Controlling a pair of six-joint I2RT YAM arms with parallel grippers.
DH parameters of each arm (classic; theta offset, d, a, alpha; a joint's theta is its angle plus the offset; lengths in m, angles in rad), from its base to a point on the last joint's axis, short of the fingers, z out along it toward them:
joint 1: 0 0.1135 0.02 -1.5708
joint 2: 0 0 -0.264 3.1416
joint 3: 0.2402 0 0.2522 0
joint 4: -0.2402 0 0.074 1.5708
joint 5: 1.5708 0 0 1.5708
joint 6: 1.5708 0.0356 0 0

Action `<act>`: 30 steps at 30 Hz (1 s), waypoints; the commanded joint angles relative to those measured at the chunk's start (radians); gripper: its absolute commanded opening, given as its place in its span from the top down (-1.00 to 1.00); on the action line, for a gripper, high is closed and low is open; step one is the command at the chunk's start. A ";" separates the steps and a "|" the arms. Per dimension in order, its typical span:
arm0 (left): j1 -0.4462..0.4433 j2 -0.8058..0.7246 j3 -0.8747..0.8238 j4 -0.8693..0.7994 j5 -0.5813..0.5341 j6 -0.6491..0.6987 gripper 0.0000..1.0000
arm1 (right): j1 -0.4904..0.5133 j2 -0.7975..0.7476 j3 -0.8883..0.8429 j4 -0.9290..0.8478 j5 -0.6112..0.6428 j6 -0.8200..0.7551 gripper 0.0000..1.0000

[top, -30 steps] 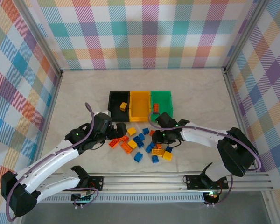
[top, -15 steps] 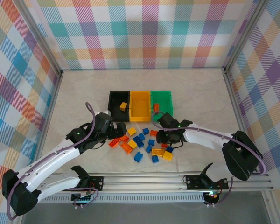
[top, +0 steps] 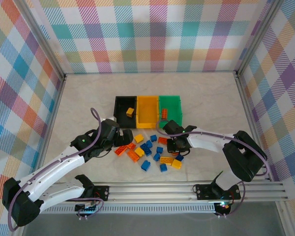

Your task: Sort the legos into containers by color

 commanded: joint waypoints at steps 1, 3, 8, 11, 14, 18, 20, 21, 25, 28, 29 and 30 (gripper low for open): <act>-0.005 -0.013 -0.012 -0.019 -0.030 -0.002 -1.00 | 0.002 -0.072 0.010 0.010 0.031 -0.022 0.39; -0.005 -0.019 -0.011 -0.022 -0.036 0.000 -1.00 | 0.001 -0.124 0.025 -0.002 0.045 -0.035 0.44; -0.005 -0.034 -0.015 -0.038 -0.050 -0.001 -1.00 | -0.046 -0.204 0.118 -0.025 0.041 -0.088 0.46; -0.004 -0.042 -0.020 -0.053 -0.050 -0.002 -1.00 | -0.104 -0.141 0.213 -0.019 0.028 -0.117 0.46; -0.005 -0.045 -0.016 -0.093 -0.052 -0.001 -1.00 | -0.156 -0.028 0.304 0.029 0.009 -0.122 0.48; -0.005 -0.053 -0.017 -0.149 -0.053 -0.002 -1.00 | -0.205 0.149 0.464 0.042 0.013 -0.137 0.45; -0.005 -0.064 -0.029 -0.166 -0.052 -0.008 -1.00 | -0.220 0.226 0.542 0.017 0.026 -0.139 0.44; -0.005 -0.071 -0.037 -0.172 -0.054 -0.013 -1.00 | -0.230 0.260 0.575 0.003 0.033 -0.136 0.43; -0.006 -0.098 -0.059 -0.187 -0.066 -0.027 -1.00 | -0.248 0.343 0.648 -0.025 0.071 -0.112 0.41; -0.005 -0.102 -0.054 -0.210 -0.061 -0.023 -1.00 | -0.249 0.376 0.674 -0.011 0.053 -0.103 0.28; -0.003 -0.103 -0.053 -0.217 -0.061 -0.020 -1.00 | -0.249 0.380 0.678 -0.010 0.051 -0.098 0.23; -0.005 -0.103 -0.053 -0.224 -0.061 -0.013 -1.00 | -0.249 0.380 0.681 -0.010 0.049 -0.093 0.15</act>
